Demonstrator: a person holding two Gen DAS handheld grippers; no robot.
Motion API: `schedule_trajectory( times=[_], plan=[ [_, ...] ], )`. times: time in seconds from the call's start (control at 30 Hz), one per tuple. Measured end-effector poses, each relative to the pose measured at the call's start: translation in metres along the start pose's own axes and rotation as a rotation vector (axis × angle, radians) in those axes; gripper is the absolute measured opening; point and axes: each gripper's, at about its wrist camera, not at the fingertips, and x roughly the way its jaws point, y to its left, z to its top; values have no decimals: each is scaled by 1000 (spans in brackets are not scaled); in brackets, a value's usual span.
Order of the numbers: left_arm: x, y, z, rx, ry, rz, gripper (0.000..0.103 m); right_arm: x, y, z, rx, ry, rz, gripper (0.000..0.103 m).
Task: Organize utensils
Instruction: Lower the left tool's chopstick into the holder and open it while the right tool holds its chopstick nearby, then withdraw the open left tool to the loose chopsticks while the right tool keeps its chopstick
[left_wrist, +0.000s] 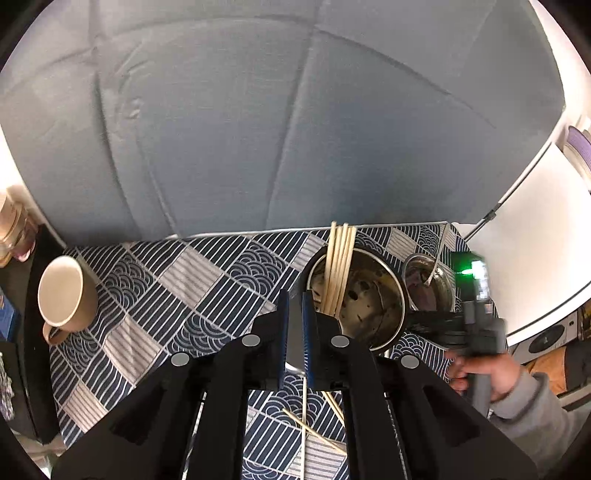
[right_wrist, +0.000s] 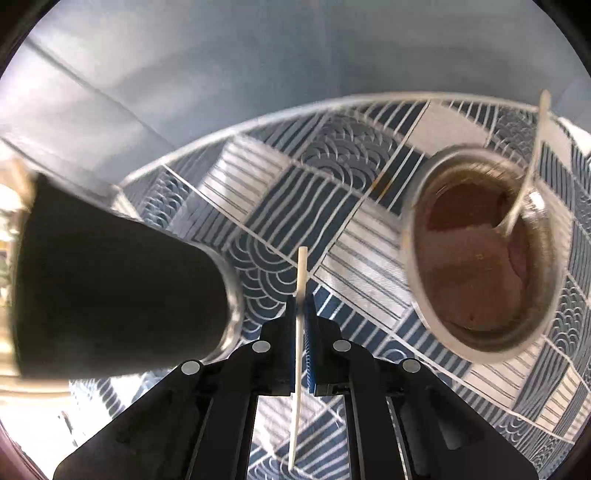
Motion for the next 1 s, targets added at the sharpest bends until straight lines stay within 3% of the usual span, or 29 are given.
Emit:
schedule_trajectory(
  times=[0.27, 0.4, 0.47, 0.6, 0.77, 0.87, 1.0],
  plan=[
    [-13, -5, -15, 6, 11, 24, 12, -112, 16, 2, -81, -237, 153, 1],
    [-19, -7, -24, 17, 20, 36, 13, -142, 34, 4, -163, -305, 178, 1],
    [-23, -6, -30, 13, 22, 41, 14, -139, 35, 5, -166, -309, 135, 3],
    [-30, 2, -38, -14, 18, 52, 16, -95, 21, 2, -155, -183, 79, 5],
    [-34, 19, -48, -47, 20, 77, 28, -18, 5, -11, -142, 26, 43, 6],
    [-36, 33, -57, -77, 33, 101, 31, 13, 4, -12, -151, 108, -37, 11],
    [-34, 52, -76, -118, 68, 137, 35, 35, 7, -11, -122, 156, -43, 12]
  ],
)
